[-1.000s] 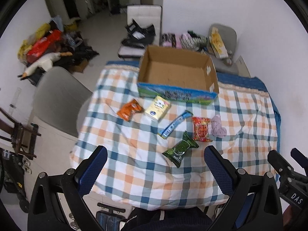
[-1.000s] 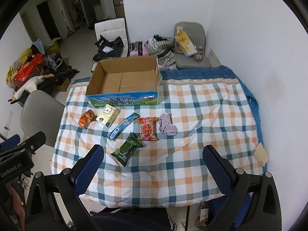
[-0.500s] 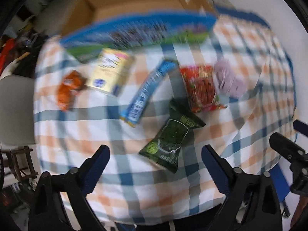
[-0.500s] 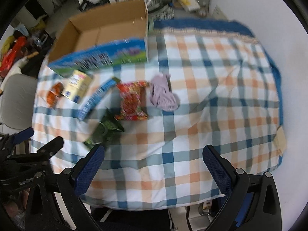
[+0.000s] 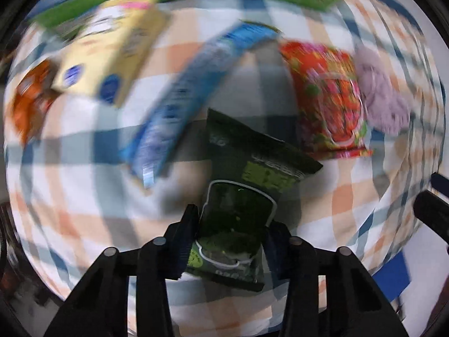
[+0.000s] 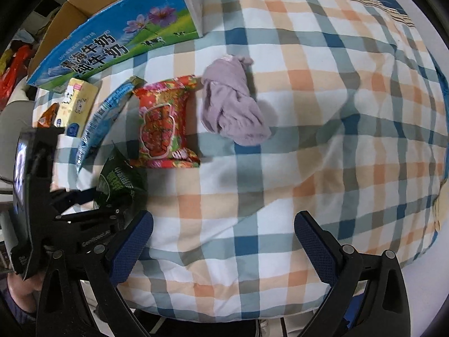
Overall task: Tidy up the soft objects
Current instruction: 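Grasp the green seaweed packet with the left tool while the right tool grasps the red snack packet, then carry both packets over the cardboard box and lower them inside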
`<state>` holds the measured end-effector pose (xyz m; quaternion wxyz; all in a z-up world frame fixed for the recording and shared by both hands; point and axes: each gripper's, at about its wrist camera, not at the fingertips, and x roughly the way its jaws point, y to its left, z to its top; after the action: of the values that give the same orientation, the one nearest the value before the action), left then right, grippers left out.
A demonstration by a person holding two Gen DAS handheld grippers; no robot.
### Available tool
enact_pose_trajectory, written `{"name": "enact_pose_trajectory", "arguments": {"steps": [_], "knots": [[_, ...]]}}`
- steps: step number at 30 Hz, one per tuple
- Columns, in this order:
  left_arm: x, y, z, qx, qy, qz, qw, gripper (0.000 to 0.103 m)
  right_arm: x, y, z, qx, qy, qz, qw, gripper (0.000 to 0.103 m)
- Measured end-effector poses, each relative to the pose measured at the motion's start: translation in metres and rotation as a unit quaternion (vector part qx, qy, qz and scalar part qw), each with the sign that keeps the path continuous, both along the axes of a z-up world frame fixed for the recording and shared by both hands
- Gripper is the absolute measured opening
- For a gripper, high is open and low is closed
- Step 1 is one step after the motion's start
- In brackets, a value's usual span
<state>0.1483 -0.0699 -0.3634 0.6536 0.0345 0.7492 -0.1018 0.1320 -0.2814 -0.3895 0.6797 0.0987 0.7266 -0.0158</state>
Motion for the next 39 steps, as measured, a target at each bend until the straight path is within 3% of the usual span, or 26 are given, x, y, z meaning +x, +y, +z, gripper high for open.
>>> {"name": "enact_pose_trajectory", "arguments": {"steps": [4,10,12,16,25,27,33,36,39], "knots": [[-0.001,0.028,0.001,0.019,-0.006,0.071,0.9973,0.040,0.022,0.010,-0.004,0.015,-0.004,0.004,1.000,0.102],[-0.007,0.037,-0.022,0.002,0.008,0.100,0.9950,0.044,0.073,0.047,-0.033,0.025,0.012,0.017,0.999,0.092],[-0.012,0.044,-0.026,-0.005,0.014,0.097,0.9952,0.047,0.084,0.054,-0.047,0.021,0.028,0.017,0.999,0.085],[-0.015,0.054,-0.033,-0.019,0.028,0.105,0.9939,0.048,0.090,0.061,-0.070,0.014,0.063,0.017,0.998,0.051],[-0.052,0.063,-0.037,-0.043,0.045,0.089,0.9941,0.048,0.031,0.056,-0.059,0.032,0.114,0.048,0.992,0.050],[-0.061,0.061,-0.041,-0.052,0.054,0.083,0.9938,0.053,0.016,0.055,-0.057,0.034,0.123,0.054,0.990,0.050],[-0.071,0.054,-0.049,-0.050,0.052,0.076,0.9945,0.054,-0.007,0.041,-0.052,0.046,0.123,0.030,0.991,0.052],[-0.071,0.049,-0.039,-0.042,0.040,0.075,0.9955,0.040,-0.014,0.035,-0.046,0.051,0.121,0.021,0.991,0.052],[-0.075,0.043,-0.018,-0.026,0.018,0.070,0.9971,0.035,-0.015,0.038,-0.049,0.049,0.118,0.022,0.992,0.051]]}}
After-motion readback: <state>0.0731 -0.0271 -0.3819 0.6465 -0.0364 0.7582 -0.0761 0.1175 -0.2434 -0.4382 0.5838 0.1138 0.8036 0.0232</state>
